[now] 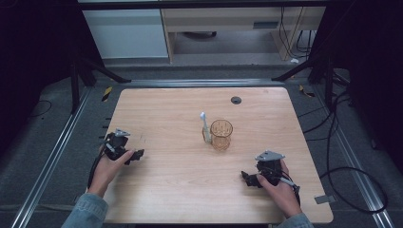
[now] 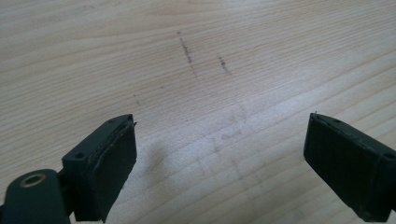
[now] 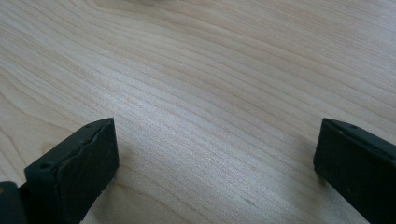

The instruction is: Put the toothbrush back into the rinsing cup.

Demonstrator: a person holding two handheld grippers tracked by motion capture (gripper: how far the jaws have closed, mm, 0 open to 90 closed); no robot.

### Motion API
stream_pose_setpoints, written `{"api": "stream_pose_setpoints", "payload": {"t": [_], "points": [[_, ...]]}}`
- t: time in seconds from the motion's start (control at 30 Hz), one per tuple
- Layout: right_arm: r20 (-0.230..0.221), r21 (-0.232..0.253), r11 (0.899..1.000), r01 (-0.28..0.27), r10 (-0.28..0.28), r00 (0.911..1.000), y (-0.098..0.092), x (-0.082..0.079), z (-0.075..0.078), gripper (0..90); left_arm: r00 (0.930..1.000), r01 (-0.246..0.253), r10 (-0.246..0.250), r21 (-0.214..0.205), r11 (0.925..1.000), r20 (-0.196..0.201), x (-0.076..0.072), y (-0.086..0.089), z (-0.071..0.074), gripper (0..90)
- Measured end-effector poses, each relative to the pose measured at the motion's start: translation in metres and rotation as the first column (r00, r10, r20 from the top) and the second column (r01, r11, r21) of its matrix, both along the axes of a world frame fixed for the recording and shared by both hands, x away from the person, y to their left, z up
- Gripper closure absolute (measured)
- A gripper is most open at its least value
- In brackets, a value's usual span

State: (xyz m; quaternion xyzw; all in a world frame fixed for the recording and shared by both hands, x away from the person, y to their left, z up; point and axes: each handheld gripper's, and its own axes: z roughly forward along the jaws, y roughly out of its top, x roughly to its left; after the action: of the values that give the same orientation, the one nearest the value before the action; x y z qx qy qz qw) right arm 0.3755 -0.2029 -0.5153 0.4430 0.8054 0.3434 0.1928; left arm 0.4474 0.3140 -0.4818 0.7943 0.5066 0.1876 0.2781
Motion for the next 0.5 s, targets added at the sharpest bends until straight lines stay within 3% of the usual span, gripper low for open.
{"api": "stream_pose_setpoints", "payload": {"t": [0.1, 0.27, 0.43, 0.47, 0.5], "points": [[0.0, 0.0, 1.0, 0.0, 0.0, 1.0, 0.0, 0.0, 0.0, 0.4, 0.9999, -0.015, 0.015, -0.027, 0.9995, 0.008, 0.003, 0.001, -0.004, 8.9], [0.0, 0.001, 1.0, 0.0, 0.0, 1.0, 0.0, 0.0, 0.0, 0.3, 0.9999, -0.01, 0.011, -0.032, 0.9994, 0.011, 0.007, 0.0, -0.015, 8.6], [-0.001, 0.004, 1.0, 0.004, -0.004, 1.0, 0.001, 0.0, 0.0, 0.3, 0.9985, -0.02, 0.022, -0.041, 0.999, 0.05, 0.007, 0.002, -0.019, 8.0], [-0.001, 0.003, 1.0, 0.004, -0.004, 1.0, 0.001, 0.0, 0.0, 0.3, 0.9959, -0.013, 0.016, -0.028, 0.9995, 0.089, 0.007, 0.002, -0.023, 7.8], [-0.001, 0.003, 1.0, 0.004, -0.004, 1.0, 0.001, 0.0, 0.0, 0.3, 0.9935, -0.01, 0.014, -0.042, 0.9991, 0.113, 0.007, 0.002, -0.027, 5.1]]}}
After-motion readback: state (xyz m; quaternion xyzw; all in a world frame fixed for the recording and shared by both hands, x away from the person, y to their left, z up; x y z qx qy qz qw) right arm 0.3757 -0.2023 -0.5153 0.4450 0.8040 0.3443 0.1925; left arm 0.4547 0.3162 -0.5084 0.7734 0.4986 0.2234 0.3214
